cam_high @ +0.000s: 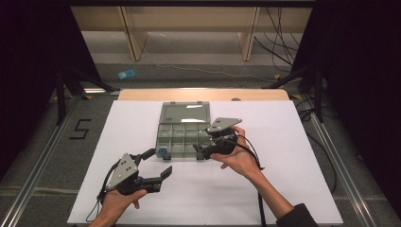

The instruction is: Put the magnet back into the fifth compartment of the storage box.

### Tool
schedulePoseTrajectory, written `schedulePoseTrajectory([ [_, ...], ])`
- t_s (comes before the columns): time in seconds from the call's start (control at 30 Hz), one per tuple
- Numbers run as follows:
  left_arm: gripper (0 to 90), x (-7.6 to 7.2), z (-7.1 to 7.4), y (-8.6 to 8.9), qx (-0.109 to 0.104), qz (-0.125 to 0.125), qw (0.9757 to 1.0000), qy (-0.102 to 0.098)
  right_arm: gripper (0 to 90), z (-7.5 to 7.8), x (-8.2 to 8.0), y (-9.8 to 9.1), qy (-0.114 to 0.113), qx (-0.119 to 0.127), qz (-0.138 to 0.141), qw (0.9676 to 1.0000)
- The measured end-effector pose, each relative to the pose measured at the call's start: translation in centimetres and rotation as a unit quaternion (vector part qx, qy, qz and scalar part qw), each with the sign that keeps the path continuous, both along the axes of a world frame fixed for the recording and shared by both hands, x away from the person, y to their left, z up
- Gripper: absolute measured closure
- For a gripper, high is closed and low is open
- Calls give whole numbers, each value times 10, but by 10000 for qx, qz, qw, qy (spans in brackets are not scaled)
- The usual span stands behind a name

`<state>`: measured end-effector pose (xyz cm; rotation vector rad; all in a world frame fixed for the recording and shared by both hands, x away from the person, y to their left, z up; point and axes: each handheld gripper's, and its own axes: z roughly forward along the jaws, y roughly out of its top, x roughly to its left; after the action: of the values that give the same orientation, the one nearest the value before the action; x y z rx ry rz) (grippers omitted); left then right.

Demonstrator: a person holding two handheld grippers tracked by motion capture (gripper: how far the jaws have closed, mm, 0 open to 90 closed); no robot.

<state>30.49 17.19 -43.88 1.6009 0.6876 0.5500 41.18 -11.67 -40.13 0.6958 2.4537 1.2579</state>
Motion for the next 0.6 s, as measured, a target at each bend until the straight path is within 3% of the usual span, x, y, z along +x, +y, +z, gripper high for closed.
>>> schedulePoseTrajectory([
  [0.6, 159, 0, 0, 0, 7, 4, 10000, 8, 228, -7, -12, -29, 6, 181, -148, 9997],
])
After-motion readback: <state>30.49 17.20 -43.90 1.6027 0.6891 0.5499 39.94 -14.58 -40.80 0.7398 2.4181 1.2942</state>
